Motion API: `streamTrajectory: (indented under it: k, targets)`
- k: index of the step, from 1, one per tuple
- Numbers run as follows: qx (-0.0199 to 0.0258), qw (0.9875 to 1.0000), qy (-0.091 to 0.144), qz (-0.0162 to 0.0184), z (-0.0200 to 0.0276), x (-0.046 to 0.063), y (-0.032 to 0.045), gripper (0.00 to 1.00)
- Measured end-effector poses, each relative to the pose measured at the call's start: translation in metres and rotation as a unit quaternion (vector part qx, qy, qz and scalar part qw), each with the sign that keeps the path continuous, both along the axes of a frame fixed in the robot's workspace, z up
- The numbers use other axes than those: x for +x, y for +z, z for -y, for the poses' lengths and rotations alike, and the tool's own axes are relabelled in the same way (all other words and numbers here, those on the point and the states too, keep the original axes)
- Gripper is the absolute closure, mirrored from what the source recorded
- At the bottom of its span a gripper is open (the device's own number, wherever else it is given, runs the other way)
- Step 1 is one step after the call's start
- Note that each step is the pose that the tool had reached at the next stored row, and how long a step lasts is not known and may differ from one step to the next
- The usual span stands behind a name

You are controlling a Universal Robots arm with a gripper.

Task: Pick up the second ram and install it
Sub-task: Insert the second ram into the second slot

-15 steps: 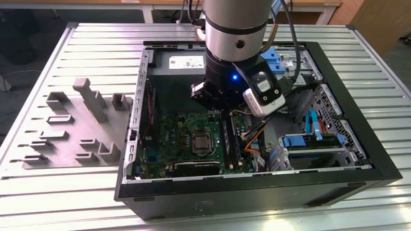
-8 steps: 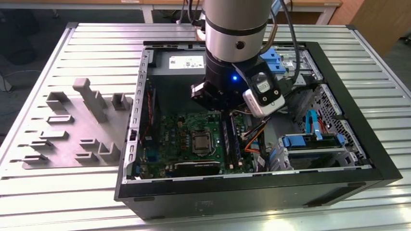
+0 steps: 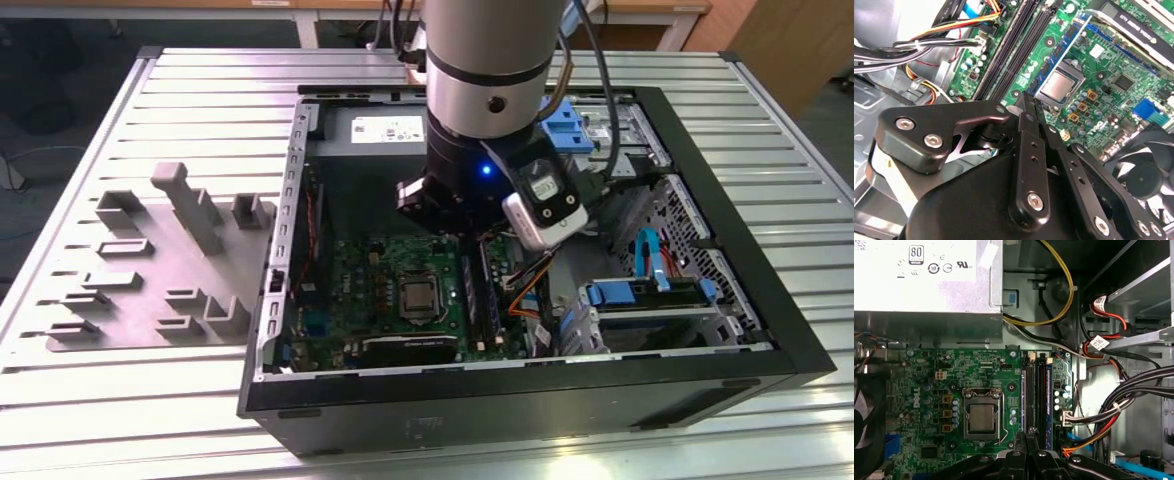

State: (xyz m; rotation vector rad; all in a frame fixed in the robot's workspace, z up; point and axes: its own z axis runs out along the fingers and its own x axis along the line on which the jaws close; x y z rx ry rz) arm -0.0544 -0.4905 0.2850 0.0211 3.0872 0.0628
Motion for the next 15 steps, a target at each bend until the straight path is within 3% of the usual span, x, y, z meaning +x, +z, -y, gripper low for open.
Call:
streamTrajectory:
  k: [15]
  targets:
    - [-0.0003, 1.0000, 0.000, -0.0028, 0.0000, 0.0078, -0.0099, 0.88]
